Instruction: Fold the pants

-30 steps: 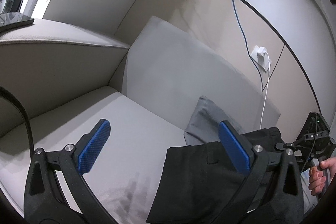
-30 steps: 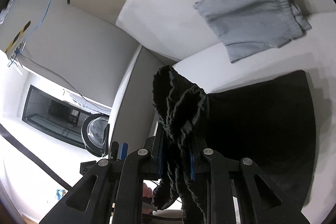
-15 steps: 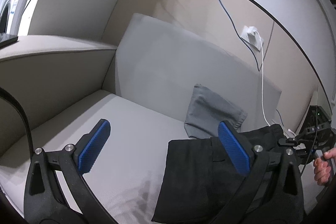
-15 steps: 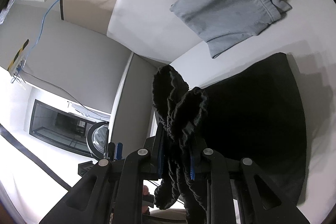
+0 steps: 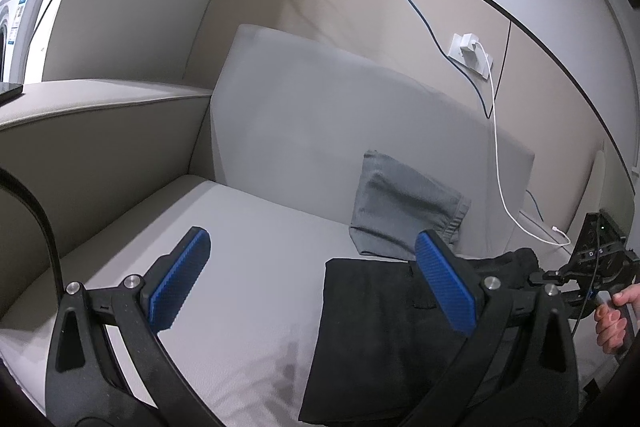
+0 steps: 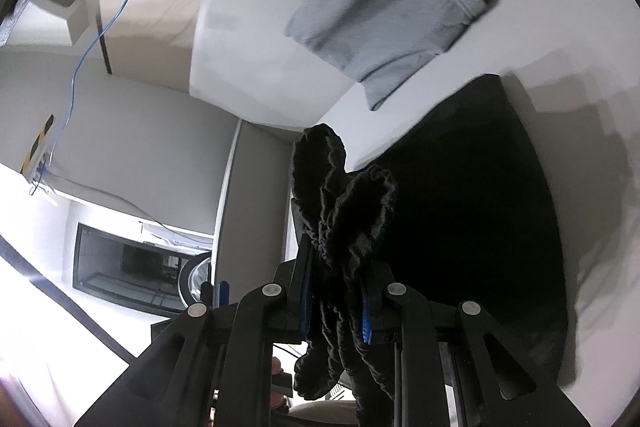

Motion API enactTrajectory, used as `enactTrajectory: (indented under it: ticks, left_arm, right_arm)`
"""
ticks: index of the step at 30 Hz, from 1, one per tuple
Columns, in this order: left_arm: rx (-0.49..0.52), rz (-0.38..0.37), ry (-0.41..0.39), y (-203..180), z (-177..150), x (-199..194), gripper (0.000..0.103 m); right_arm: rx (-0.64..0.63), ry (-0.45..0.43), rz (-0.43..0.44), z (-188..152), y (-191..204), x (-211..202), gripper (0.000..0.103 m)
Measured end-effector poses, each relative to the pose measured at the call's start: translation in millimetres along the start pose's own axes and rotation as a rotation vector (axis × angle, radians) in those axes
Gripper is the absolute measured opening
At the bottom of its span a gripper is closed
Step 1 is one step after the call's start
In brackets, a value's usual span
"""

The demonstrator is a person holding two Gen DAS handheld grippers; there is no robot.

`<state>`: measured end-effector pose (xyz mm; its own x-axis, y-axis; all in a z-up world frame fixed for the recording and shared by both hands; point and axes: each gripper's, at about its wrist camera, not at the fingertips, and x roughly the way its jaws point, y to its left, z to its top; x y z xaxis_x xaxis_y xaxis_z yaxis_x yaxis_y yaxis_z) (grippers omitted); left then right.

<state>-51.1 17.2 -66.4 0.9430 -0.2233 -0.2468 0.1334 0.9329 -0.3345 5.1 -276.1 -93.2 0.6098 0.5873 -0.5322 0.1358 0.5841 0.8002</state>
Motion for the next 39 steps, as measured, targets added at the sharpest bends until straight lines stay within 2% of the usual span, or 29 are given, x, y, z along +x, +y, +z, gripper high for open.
enactTrajectory:
  ticks: [10,22,29,39]
  left_arm:
    - [0.053,-0.003,0.013,-6.9,-5.3,2.9,0.102]
    - [0.097,-0.005,0.042,-12.2,-11.5,10.9,0.102]
    - [0.160,0.009,0.101,-23.1,-20.1,23.4,0.102]
    - [0.216,-0.016,0.185,-36.0,-35.7,41.4,0.102]
  right_arm:
    - [0.036,0.002,0.007,-1.1,-38.4,-1.3,0.018]
    - [0.038,0.011,0.000,0.6,-62.3,2.5,0.018]
    - [0.013,0.018,-0.025,3.2,-78.7,6.6,0.018]
    - [-0.004,0.026,-0.059,2.0,-103.9,15.6,0.018]
